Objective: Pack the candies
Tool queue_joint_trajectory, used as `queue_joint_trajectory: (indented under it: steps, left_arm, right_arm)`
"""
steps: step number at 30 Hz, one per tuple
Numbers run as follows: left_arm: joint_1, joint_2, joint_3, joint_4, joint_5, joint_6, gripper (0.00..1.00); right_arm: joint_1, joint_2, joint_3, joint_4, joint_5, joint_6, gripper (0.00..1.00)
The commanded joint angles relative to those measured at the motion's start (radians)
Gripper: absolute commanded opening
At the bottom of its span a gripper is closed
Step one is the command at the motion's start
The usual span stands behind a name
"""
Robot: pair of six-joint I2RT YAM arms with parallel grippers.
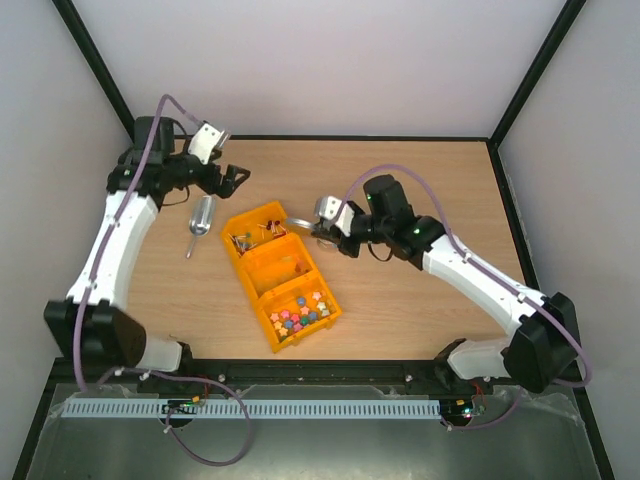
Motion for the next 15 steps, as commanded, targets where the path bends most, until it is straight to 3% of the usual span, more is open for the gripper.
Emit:
queue_joint_trajectory:
  steps: [1,3,7,15]
  left_arm:
    - [-0.021,-0.173,-0.200,0.405,-0.157,-0.069,0.99]
    - [-0.041,-0.238,-0.292,0.512,-0.235,-0.050,0.99]
    - [-0.186,-0.214,-0.264,0.429,-0.342,0.126,0.99]
    - [-0.266,-0.083,-0.161,0.220,-0.216,0.177,0.99]
  right_arm:
    - [-0.069,0.032,0.049,-0.056,-0.141,0.383,0.04]
    - [-0.109,0.053,0.056,-0.052,-0.208,0.473,0.04]
    - [-0.184,0.102,0.072,-0.044,-0.339,0.587,0.05]
    - [-0.307,0.235,0.101,0.001,-0.516,0.746,0.05]
